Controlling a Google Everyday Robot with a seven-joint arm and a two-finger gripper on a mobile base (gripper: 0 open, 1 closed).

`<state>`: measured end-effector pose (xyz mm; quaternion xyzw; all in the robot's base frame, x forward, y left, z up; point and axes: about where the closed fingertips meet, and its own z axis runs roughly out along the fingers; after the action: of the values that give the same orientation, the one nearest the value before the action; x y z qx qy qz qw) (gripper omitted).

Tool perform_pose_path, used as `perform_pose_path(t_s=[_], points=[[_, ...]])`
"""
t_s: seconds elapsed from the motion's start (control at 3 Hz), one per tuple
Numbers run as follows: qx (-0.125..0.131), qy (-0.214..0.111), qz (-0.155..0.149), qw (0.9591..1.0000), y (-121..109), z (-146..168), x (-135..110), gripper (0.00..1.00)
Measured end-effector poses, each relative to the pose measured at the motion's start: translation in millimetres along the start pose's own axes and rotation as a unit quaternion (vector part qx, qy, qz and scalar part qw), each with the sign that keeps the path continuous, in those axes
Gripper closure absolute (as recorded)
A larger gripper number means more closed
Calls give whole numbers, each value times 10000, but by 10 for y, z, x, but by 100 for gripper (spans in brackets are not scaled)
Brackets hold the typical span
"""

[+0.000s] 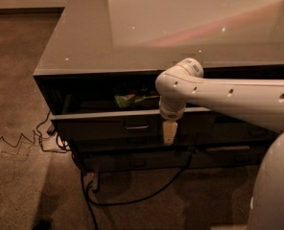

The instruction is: Open top drawer

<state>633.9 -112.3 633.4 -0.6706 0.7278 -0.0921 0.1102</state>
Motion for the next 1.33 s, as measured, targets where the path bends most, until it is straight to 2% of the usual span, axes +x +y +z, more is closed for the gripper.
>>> perform_pose_path(t_s=[0.33,0.67,1.0,1.33], points=[[122,-15,-76,9999,65,-38,-21,0],[317,53,-40,9995,227,-142,60,0],[434,178,58,9989,450,-208,215,18],[470,278,122,9984,634,-217,336,42]])
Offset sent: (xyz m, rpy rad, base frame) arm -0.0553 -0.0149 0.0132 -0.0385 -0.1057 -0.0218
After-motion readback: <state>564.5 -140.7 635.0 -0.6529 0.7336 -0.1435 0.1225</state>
